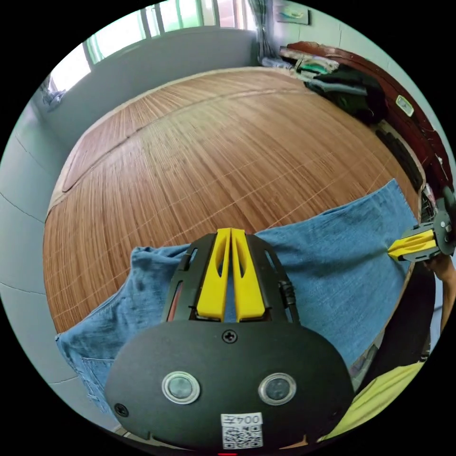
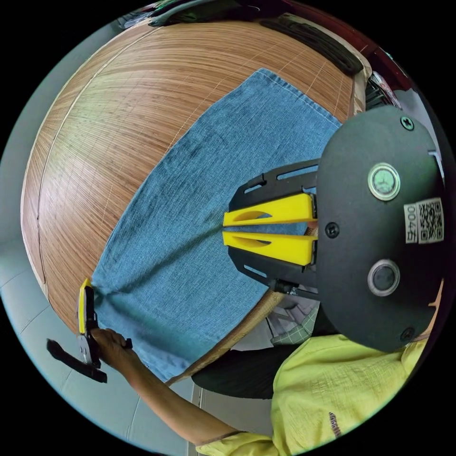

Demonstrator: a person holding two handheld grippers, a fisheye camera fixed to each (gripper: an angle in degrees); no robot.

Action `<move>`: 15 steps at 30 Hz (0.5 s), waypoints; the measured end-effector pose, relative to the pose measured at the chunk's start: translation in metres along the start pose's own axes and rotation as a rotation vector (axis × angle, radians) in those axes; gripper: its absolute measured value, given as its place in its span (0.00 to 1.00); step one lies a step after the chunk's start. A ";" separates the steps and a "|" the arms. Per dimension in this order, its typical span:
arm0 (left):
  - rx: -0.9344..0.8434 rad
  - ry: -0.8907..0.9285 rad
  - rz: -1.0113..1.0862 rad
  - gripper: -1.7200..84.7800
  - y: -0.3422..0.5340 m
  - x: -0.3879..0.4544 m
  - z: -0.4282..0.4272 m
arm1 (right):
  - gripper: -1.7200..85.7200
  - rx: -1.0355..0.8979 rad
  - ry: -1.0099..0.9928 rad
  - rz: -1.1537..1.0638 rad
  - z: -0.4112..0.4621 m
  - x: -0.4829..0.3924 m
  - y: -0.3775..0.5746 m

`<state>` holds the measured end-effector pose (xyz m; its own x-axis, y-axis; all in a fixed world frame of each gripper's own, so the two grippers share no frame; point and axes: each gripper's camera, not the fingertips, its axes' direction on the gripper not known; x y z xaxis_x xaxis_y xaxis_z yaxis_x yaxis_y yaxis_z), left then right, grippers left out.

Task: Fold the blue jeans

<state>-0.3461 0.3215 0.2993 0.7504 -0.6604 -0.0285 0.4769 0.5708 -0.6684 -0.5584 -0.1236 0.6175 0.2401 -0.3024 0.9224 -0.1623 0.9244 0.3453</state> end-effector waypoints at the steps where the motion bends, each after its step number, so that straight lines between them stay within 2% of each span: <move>1: -0.013 0.002 -0.013 0.02 0.001 -0.002 0.006 | 0.06 -0.011 -0.005 0.015 -0.001 0.000 -0.002; 6: -0.003 0.106 -0.108 0.03 0.010 -0.024 -0.015 | 0.06 -0.056 0.003 0.041 -0.002 -0.004 -0.011; 9: 0.135 0.177 -0.140 0.05 0.049 -0.041 -0.061 | 0.06 -0.068 -0.020 0.084 -0.003 -0.001 -0.014; 12: 0.259 0.173 -0.264 0.08 0.127 -0.076 -0.111 | 0.06 -0.057 -0.052 0.133 -0.004 0.003 -0.013; 15: 0.358 0.122 -0.547 0.10 0.241 -0.132 -0.158 | 0.06 -0.035 -0.057 0.140 -0.005 0.002 -0.011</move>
<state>-0.4025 0.4692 0.0251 0.3098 -0.9394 0.1470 0.9128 0.2506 -0.3226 -0.5515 -0.1328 0.6146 0.1627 -0.1821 0.9697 -0.1563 0.9656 0.2076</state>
